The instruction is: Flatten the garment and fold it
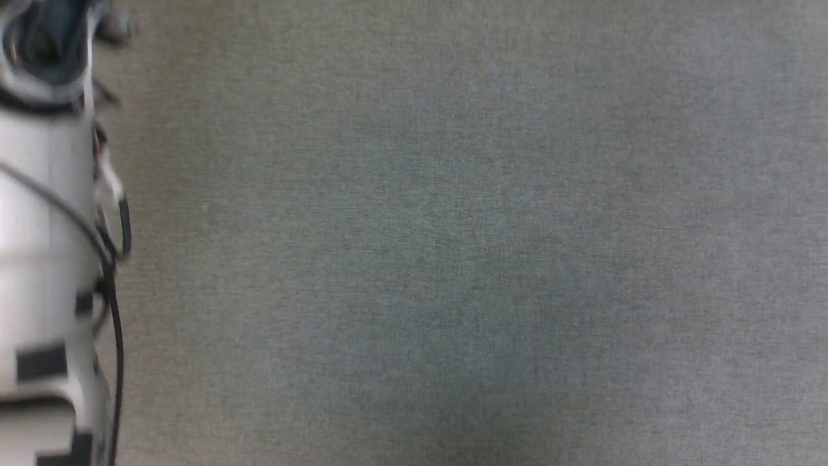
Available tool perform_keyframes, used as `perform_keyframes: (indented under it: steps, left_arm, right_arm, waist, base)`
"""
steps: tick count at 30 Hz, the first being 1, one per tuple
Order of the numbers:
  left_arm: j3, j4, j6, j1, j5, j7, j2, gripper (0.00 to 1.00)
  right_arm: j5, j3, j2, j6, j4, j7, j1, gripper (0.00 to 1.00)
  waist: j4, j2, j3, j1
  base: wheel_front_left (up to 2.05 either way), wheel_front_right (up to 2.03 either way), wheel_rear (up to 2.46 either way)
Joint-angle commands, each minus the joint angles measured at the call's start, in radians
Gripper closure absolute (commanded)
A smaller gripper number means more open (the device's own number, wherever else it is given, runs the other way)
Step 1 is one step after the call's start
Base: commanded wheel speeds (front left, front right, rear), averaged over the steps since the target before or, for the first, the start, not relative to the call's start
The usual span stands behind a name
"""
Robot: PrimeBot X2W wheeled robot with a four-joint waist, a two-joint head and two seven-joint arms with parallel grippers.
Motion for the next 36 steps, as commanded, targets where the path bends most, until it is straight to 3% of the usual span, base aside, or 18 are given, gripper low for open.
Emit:
perform_keyframes:
  steps: [1,2,7,13,17,22,30,36]
  left_arm:
    - [0.018,-0.052,0.02,0.076,-0.035,0.013,0.004,1.0]
    - [0.047,-0.157,0.058,0.221,-0.072,0.029,0.005,1.0]
    - [0.065,-0.286,0.093,0.478,-0.054,-0.013,0.015,1.0]
    - [0.065,-0.381,0.119,0.752,-0.051,-0.071,-0.027,1.0]
    - [0.054,-0.42,0.12,0.902,-0.034,-0.09,-0.022,1.0]
    - [0.066,-0.441,0.113,1.06,-0.052,-0.118,-0.034,1.0]
    - [0.022,-0.466,0.054,1.279,-0.059,-0.093,-0.001,1.0]
    - [-0.013,-0.498,0.074,1.396,-0.051,-0.02,0.047,1.0]
  right_arm:
    - [0.029,-0.027,-0.012,-0.002,-0.051,0.017,0.077,1.0]
    - [0.067,-0.094,-0.001,-0.002,-0.161,0.056,0.228,1.0]
    - [0.097,-0.203,0.079,-0.002,-0.317,0.111,0.489,1.0]
    - [0.113,-0.263,0.193,-0.002,-0.413,0.15,0.73,1.0]
    - [0.142,-0.289,0.239,-0.002,-0.454,0.159,0.864,1.0]
    - [0.184,-0.316,0.266,-0.002,-0.474,0.157,1.028,1.0]
    - [0.264,-0.288,0.271,-0.002,-0.475,0.187,1.275,1.0]
    - [0.292,-0.277,0.271,-0.002,-0.48,0.223,1.398,1.0]
  waist:
    - [0.007,0.0,-0.043,-0.0001]
    - [0.01,0.0,-0.082,-0.0001]
    - [0.007,0.0,-0.152,-0.0001]
    - [-0.004,0.0,-0.238,-0.0001]
    - [-0.01,0.0,-0.289,-0.0001]
    - [-0.014,0.0,-0.353,-0.0001]
    - [-0.01,0.0,-0.457,-0.0001]
    - [0.001,0.0,-0.537,-0.0001]
  base:
    - [0.0,0.0,0.0]
    - [0.0,0.0,0.0]
    - [0.0,0.0,0.0]
    - [0.0,0.0,0.0]
    - [0.0,0.0,0.0]
    - [0.0,0.0,0.0]
    - [0.0,0.0,0.0]
    - [0.0,0.0,0.0]
